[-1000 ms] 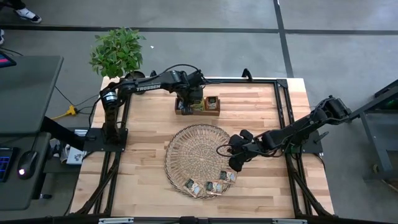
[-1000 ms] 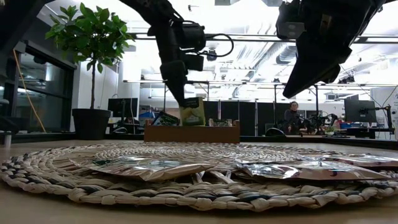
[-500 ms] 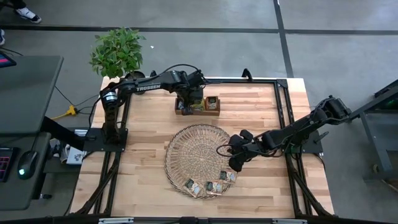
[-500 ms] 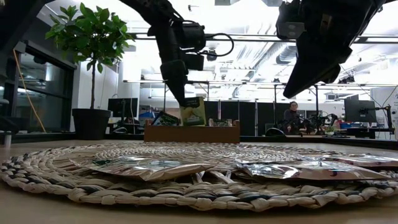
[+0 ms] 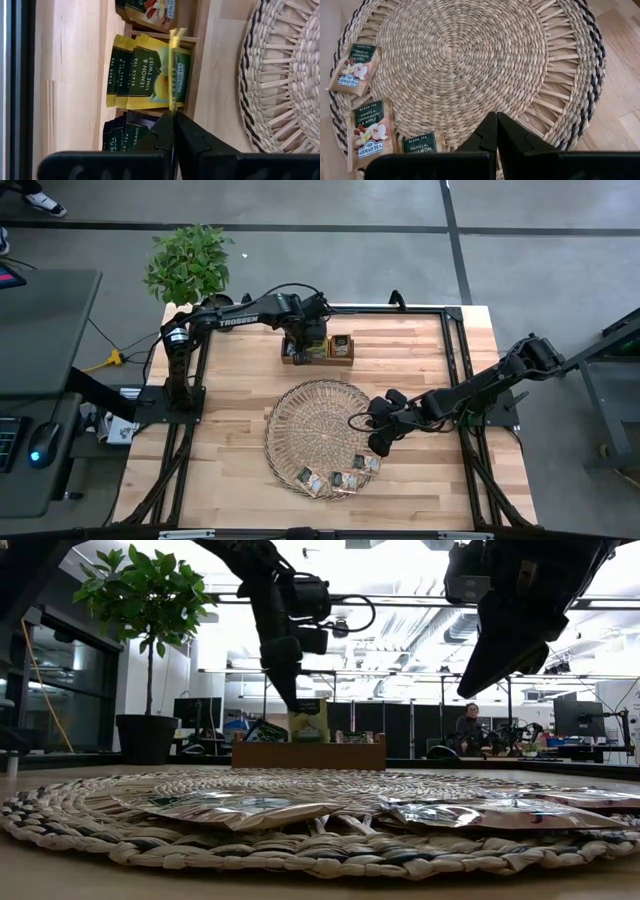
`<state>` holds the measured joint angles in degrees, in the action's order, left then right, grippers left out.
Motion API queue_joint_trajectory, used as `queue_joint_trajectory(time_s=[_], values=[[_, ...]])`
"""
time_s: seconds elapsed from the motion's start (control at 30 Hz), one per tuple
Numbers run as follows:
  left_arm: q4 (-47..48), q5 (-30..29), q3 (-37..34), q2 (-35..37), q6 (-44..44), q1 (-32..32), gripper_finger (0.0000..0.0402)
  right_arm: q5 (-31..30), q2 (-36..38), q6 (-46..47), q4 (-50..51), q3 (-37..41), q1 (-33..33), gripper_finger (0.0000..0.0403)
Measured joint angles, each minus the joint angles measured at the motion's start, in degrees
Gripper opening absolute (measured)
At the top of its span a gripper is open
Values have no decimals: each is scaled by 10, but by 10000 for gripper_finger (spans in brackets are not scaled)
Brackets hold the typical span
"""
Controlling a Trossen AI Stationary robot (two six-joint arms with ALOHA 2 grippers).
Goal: Pick & Place Tea
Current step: Put the yellow tea bag in the middle section of the wooden organizer, then put the brown tea bag in the right section of the wooden organizer
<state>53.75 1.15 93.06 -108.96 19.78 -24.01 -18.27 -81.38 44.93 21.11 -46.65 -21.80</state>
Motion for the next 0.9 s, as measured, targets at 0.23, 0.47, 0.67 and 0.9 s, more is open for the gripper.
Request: queue_joint_trajectory(time_s=[0.23,0.47,0.67,0.9], values=[[-1,-7,0,0,-8,0,62,1,0,0,0,0,0,0],[-26,-7,0,0,-47,0,107,1,0,0,0,0,0,0],[-35,-6,12,0,-141,0,111,4,0,-1,0,0,0,0],[-4,17,39,0,-174,25,63,24,0,-9,1,0,0,0]])
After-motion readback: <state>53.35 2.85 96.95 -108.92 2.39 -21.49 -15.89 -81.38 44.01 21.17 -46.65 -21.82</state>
